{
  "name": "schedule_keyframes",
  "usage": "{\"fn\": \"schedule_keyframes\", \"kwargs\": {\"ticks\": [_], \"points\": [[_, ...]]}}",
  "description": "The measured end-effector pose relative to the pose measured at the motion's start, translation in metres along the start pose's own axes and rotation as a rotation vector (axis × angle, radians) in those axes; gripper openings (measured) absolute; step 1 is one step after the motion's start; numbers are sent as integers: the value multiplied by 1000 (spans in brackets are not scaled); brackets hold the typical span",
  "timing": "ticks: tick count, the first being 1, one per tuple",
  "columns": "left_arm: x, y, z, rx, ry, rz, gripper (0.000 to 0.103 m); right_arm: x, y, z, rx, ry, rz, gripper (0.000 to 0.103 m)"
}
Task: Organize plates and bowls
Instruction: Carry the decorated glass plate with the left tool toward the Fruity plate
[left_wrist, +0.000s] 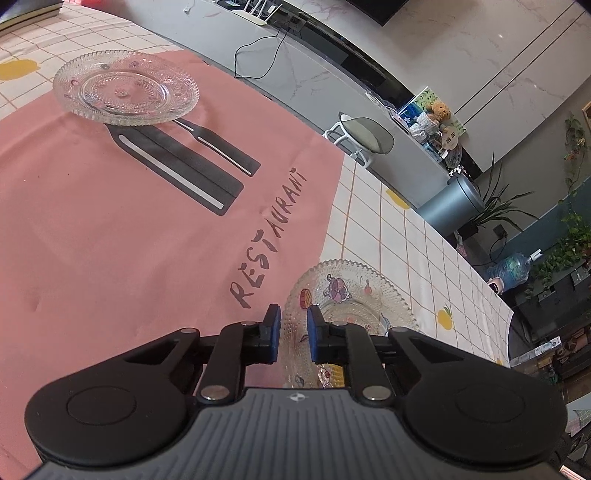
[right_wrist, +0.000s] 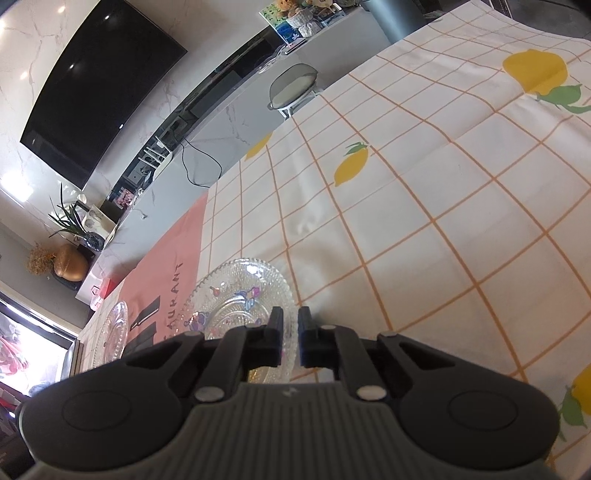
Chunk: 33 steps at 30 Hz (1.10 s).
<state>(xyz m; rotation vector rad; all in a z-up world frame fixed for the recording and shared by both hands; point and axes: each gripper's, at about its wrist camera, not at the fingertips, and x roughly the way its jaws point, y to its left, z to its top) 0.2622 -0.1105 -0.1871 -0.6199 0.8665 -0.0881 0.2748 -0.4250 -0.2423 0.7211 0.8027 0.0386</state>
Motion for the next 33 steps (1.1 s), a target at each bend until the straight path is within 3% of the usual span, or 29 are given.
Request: {"fn": "schedule_keyframes", "kwargs": {"ticks": [15, 33], "points": [[-29, 6, -4, -49, -33, 30, 14, -8, 5, -7, 50, 67, 22, 4], [-88, 23, -40, -90, -34, 18, 14, -68, 4, -44, 36, 120, 49, 4]]}}
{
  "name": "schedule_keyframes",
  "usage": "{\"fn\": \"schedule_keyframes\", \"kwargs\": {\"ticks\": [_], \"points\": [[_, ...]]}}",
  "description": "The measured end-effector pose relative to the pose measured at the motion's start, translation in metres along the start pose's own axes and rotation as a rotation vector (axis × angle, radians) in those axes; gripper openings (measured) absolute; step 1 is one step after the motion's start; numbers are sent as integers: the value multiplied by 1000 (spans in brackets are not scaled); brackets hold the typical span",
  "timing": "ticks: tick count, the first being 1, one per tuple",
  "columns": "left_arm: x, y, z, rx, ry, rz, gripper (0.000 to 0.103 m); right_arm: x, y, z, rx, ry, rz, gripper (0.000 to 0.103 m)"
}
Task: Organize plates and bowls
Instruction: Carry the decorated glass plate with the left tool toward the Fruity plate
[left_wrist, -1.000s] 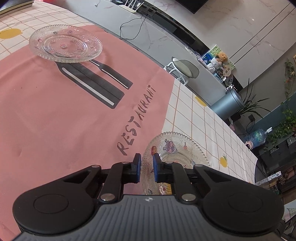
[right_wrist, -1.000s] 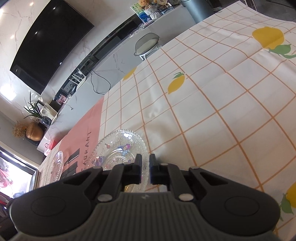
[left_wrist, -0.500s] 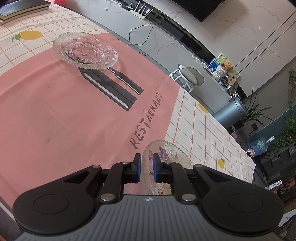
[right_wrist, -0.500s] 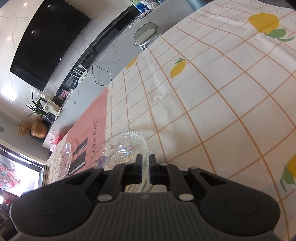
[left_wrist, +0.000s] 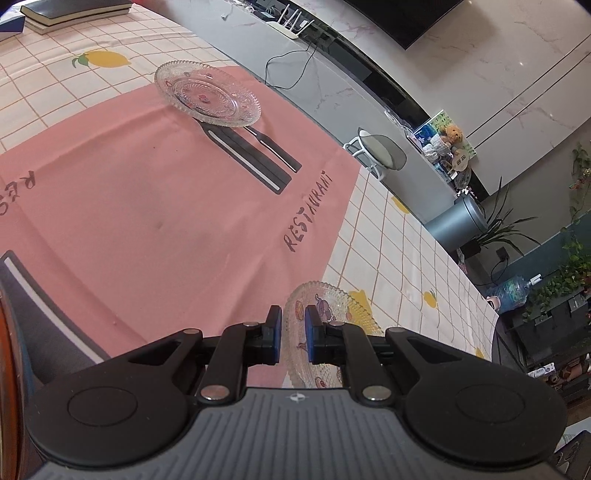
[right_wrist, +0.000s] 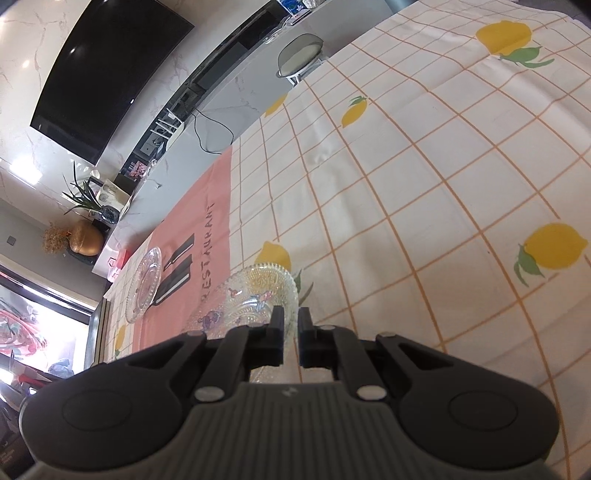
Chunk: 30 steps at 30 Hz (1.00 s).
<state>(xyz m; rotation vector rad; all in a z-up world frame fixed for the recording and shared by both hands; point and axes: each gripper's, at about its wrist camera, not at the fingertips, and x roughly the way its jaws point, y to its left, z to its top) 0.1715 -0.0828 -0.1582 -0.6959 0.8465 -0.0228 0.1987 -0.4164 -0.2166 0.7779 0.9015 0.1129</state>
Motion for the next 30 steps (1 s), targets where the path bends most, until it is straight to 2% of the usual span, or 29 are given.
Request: {"fn": "schedule_keyframes", "kwargs": {"ticks": [14, 22, 30], "points": [[-47, 13, -30, 51, 7, -14, 14, -43, -6, -45, 39, 20, 3, 5], [-71, 24, -46, 41, 21, -42, 14, -71, -1, -61, 14, 28, -19, 5], [-79, 35, -63, 52, 34, -23, 14, -83, -2, -73, -32, 52, -51, 5]]}}
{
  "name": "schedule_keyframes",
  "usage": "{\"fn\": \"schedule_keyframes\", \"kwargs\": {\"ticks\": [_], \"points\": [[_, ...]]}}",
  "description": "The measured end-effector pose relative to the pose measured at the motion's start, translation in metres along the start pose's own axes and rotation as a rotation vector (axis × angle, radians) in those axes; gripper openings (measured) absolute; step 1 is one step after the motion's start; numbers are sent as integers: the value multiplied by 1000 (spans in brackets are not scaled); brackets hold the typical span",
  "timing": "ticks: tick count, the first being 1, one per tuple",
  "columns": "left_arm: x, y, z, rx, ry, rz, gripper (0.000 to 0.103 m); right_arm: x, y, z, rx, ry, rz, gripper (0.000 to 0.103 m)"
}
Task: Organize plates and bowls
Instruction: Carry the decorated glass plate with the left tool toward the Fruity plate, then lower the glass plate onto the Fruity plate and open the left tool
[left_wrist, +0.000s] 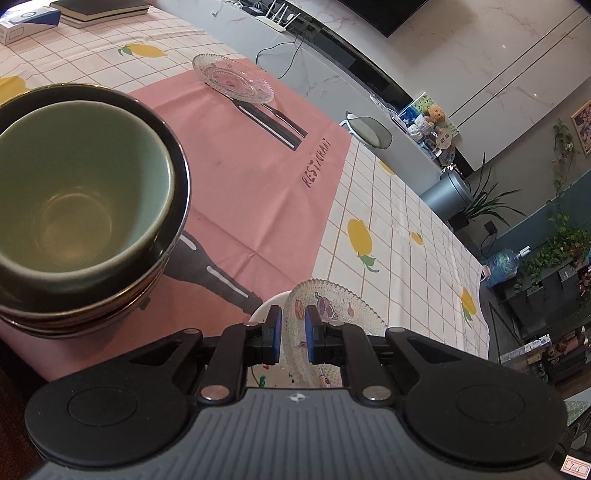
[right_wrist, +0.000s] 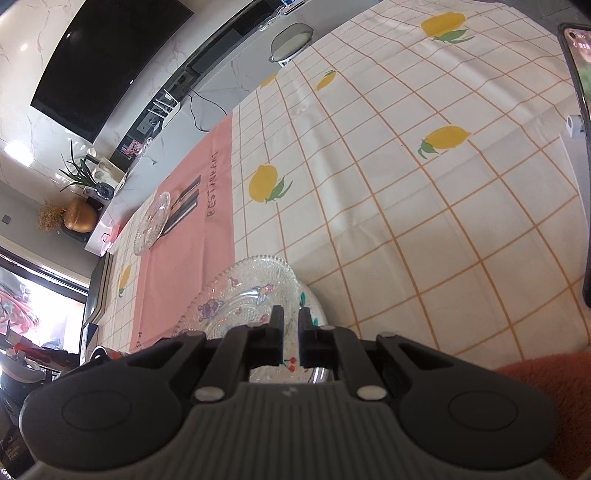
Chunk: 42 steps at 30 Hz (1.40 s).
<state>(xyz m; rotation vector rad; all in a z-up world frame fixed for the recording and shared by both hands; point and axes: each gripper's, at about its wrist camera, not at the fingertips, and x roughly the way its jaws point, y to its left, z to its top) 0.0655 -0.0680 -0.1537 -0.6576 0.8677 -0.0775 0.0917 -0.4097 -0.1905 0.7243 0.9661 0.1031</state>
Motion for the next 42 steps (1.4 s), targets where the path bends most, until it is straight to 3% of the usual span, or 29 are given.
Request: {"fn": "schedule_keyframes", "kwargs": {"ticks": [23, 42], "points": [[8, 6, -16, 100, 38, 57, 14, 20, 16, -7, -145, 51, -127, 6], [9, -11, -23, 282, 45, 135, 14, 24, 31, -15, -270, 28, -226, 3]]}}
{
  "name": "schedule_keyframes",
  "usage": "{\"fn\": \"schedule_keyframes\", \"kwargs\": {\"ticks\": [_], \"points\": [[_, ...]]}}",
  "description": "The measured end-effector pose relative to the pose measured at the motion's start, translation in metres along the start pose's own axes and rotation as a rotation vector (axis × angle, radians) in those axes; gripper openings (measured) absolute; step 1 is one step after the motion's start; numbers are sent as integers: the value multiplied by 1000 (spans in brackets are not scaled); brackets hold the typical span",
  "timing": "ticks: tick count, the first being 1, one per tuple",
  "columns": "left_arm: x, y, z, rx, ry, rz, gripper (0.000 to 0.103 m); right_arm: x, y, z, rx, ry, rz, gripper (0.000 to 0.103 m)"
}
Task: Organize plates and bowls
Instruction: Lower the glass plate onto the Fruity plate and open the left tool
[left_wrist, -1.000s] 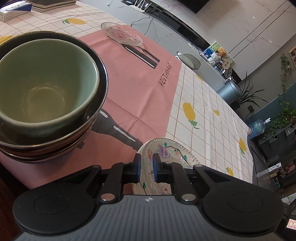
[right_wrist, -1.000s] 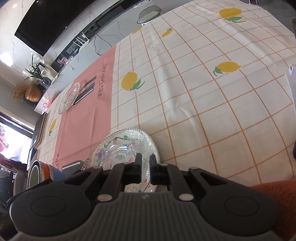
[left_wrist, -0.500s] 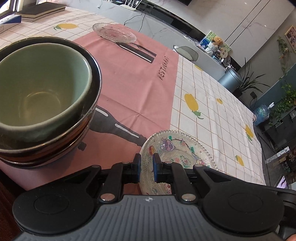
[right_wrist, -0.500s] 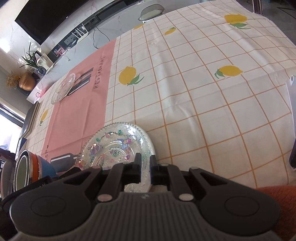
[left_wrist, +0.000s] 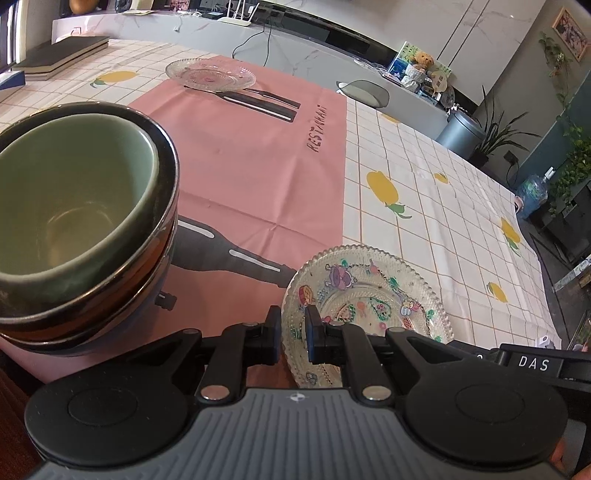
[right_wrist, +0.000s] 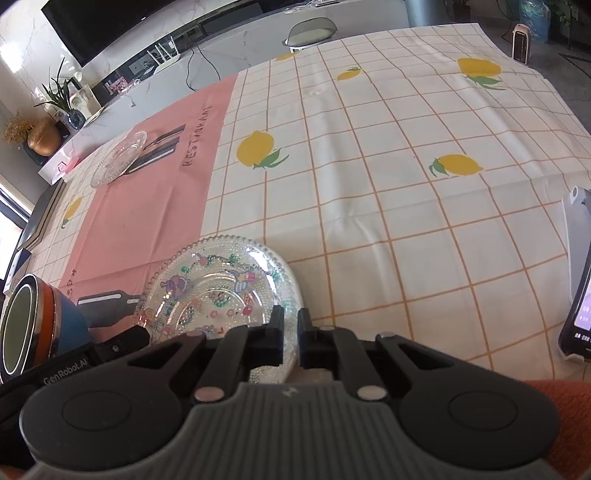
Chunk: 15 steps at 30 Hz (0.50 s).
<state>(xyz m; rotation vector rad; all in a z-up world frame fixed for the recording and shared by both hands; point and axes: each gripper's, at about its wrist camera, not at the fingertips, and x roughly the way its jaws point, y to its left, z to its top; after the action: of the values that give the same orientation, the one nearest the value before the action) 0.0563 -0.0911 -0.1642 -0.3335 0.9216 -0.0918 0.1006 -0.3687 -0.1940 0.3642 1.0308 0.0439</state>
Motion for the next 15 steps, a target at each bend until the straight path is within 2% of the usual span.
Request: {"fn": "schedule_keyframes", "kwargs": {"ticks": [7, 11, 15], "points": [[0, -9, -3, 98, -8, 24, 14, -1, 2, -1, 1, -7, -10, 3], [-1, -8, -4, 96, -11, 10, 18, 0, 0, 0, 19, -10, -14, 8], [-3, -5, -2, 69, -12, -2, 23, -3, -5, 0, 57, -28, 3, 8]]}}
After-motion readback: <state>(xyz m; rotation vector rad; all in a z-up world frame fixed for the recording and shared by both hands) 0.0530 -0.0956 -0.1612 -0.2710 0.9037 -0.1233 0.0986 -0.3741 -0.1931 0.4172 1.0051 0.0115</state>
